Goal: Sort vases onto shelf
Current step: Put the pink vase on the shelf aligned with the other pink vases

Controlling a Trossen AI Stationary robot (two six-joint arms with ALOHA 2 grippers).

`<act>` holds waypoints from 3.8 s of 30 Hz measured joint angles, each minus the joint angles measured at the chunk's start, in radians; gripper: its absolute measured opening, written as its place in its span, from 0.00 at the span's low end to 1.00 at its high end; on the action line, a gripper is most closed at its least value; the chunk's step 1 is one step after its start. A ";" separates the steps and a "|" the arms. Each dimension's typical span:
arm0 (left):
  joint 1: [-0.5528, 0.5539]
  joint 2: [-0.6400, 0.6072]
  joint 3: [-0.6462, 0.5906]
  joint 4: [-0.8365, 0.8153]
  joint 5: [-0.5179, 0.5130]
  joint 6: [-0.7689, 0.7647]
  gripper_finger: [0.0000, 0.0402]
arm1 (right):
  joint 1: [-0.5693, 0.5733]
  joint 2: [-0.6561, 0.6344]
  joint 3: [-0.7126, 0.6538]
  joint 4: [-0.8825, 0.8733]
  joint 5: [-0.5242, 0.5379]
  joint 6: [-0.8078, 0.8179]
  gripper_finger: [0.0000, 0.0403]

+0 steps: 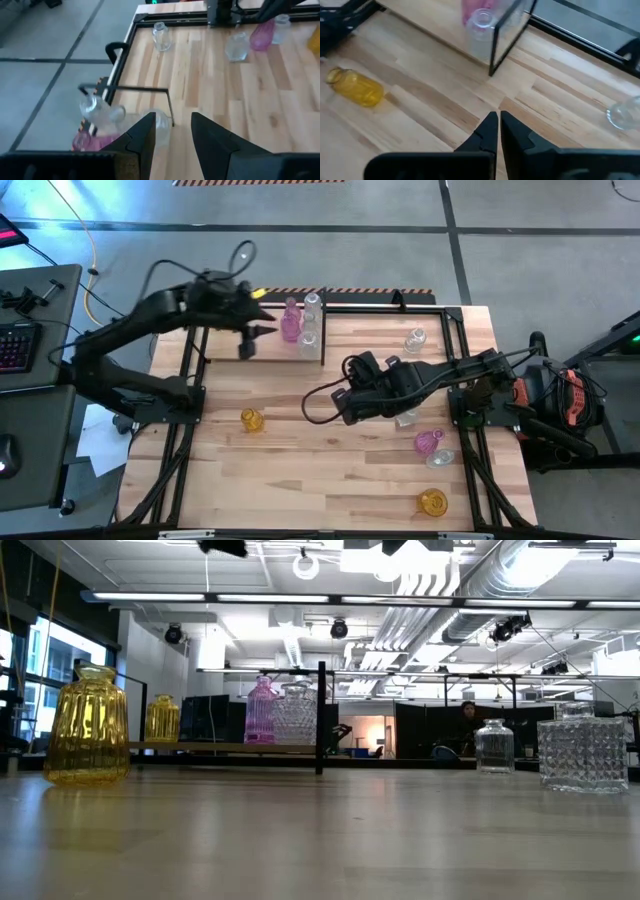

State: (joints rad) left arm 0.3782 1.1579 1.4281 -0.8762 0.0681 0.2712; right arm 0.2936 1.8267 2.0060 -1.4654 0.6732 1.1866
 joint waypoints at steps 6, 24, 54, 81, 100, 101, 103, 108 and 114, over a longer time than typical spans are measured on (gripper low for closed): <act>0.000 -0.120 0.000 -0.193 -0.007 -0.077 0.29 | -0.039 0.013 0.000 0.194 -0.088 -0.244 0.05; 0.000 -0.675 -0.413 -0.176 0.008 -0.344 0.29 | -0.132 0.201 0.000 0.556 -0.441 -0.392 0.07; 0.000 -0.757 -0.681 0.205 0.055 -0.708 0.29 | 0.083 0.038 -0.075 -0.104 -0.510 -0.182 0.07; 0.000 -0.757 -0.681 0.184 0.079 -0.662 0.29 | 0.521 -0.175 -0.333 -0.105 -0.495 0.734 0.00; 0.001 -0.757 -0.681 0.184 0.078 -0.697 0.29 | 0.536 -0.734 -0.668 -0.034 -0.581 0.757 0.00; 0.001 -0.757 -0.681 0.185 0.078 -0.695 0.29 | 0.536 -0.732 -0.668 -0.016 -0.579 0.743 0.00; 0.001 -0.757 -0.681 0.184 0.078 -0.679 0.29 | 0.536 -0.721 -0.669 0.011 -0.574 0.721 0.00; 0.000 -0.757 -0.681 0.184 0.075 -0.631 0.29 | 0.536 -0.691 -0.669 0.011 -0.569 0.716 0.06; 0.000 -0.757 -0.681 0.184 0.071 -0.617 0.29 | 0.527 -0.654 -0.669 -0.033 -0.539 0.740 0.30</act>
State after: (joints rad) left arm 0.3786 0.4009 0.7475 -0.6920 0.1394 -0.3460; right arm 0.8207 1.1723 1.3369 -1.4979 0.1345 1.9267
